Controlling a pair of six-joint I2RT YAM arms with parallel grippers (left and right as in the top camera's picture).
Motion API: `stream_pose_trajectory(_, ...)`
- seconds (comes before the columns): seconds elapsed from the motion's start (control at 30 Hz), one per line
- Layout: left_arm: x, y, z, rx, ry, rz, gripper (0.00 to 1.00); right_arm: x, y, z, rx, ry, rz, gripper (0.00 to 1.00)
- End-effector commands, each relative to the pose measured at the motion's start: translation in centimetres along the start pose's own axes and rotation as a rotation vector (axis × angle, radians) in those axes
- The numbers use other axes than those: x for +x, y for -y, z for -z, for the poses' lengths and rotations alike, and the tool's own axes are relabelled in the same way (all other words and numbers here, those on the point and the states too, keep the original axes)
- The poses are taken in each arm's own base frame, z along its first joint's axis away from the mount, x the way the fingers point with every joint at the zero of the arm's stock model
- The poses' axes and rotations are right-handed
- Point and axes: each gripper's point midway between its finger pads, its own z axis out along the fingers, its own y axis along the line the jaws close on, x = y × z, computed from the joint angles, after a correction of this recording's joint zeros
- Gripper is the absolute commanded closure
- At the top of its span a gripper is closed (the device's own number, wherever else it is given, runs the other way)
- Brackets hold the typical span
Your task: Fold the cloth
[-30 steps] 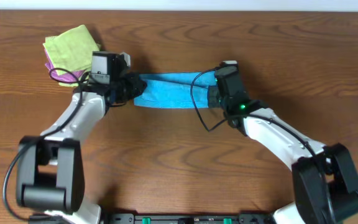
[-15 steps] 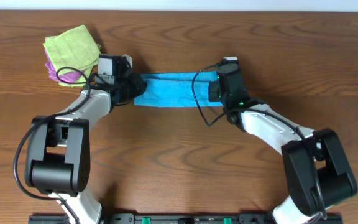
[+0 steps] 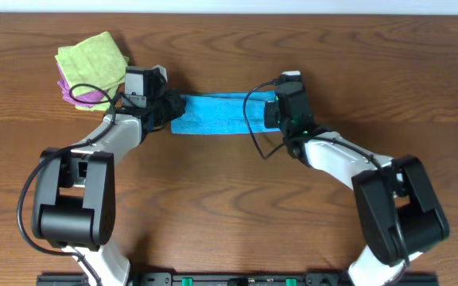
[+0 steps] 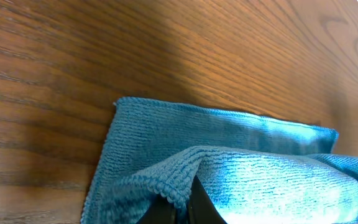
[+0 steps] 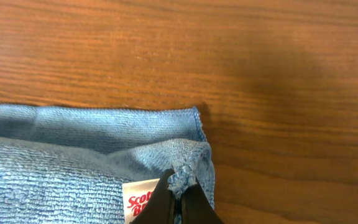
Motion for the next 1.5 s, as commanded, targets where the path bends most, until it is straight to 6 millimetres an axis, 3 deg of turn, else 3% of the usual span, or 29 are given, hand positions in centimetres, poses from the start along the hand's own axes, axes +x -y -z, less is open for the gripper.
stream_pose_trajectory(0.0, -0.2, -1.4, -0.5, -0.058, 0.017, 0.011, 0.94, 0.9, 1.3, -0.9, 0.041, -0.020, 0.022, 0.99)
stream_pose_trajectory(0.37, 1.1, -3.3, -3.1, -0.073, -0.017, 0.022, 0.94, 1.6, 1.7, -1.7, 0.060, -0.025, 0.046, 0.99)
stream_pose_trajectory(0.57, 0.5, -3.0, -3.2, -0.060, 0.007, 0.012, 0.94, 1.4, 2.1, -1.7, 0.084, -0.018, 0.060, 0.98)
stream_pose_trajectory(0.67, 0.5, -3.0, -3.2, -0.059, 0.009, 0.011, 0.94, 1.4, 2.1, -1.7, 0.083, -0.017, 0.060, 0.92)
stream_pose_trajectory(0.77, 0.3, -2.9, -3.2, -0.055, 0.016, 0.008, 0.94, 1.3, 2.1, -1.7, 0.084, -0.015, 0.060, 0.98)
stream_pose_trajectory(1.17, -1.4, -1.9, -3.1, -0.022, 0.068, -0.015, 0.94, 1.1, 2.7, -1.9, 0.096, -0.007, 0.049, 0.99)
stream_pose_trajectory(1.47, -2.3, -2.1, -3.0, -0.044, 0.112, -0.031, 0.94, 2.2, 2.9, -3.0, 0.100, -0.022, 0.050, 0.99)
